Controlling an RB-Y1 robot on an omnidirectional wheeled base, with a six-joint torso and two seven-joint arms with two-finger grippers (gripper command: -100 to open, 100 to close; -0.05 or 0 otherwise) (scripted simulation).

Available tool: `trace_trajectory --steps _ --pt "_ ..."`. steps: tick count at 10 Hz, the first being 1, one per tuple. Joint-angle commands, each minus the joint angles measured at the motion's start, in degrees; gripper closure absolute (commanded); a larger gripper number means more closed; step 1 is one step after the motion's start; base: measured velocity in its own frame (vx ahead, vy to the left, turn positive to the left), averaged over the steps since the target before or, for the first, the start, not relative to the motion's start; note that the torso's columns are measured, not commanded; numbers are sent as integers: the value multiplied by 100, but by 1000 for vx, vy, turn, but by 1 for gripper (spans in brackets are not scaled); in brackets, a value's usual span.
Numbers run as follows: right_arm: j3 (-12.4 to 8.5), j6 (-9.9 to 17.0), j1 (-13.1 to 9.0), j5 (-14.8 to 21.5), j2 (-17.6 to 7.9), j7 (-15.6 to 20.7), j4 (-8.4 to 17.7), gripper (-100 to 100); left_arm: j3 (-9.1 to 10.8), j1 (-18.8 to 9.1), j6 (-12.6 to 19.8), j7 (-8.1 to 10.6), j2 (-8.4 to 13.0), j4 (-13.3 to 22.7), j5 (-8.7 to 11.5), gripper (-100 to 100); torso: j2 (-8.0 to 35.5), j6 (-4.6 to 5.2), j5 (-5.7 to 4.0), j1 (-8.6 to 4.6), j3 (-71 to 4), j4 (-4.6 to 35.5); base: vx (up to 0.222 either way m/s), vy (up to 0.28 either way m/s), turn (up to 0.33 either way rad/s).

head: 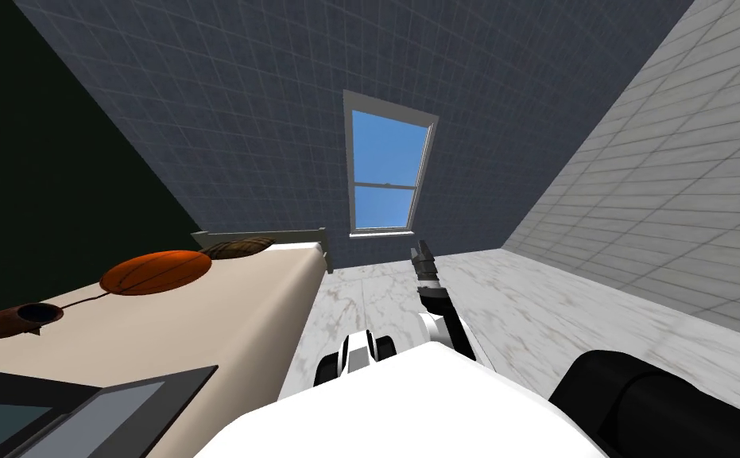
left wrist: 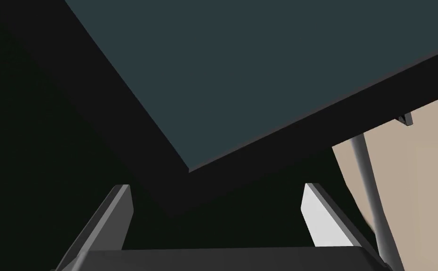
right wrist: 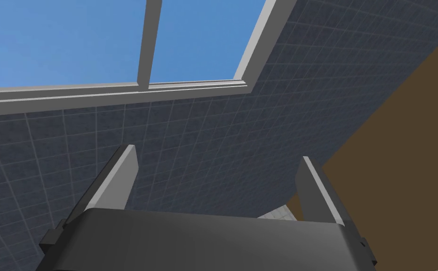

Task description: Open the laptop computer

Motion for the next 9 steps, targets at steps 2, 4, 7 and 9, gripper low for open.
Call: trace_trajectory --steps 2,4,7,9 --pt "-1 0 2 0 0 0 0 0 -327 -414 -457 -368 100 471 430 100 -12 -4 3 2 -3 -1 97 -31 400" --pt "-1 0 2 0 0 0 0 0 -327 -781 -556 -646 100 887 439 100 17 0 -1 4 8 4 28 -23 315" --pt "0 0 -1 0 0 0 0 0 -618 -1259 -838 -1051 177 1198 711 100 23 2 3 12 15 7 13 -2 62" --pt "-1 0 2 0 0 0 0 0 -657 -1679 -1117 -1340 177 1622 853 100 -11 -2 -4 -7 -8 -4 64 -39 432"
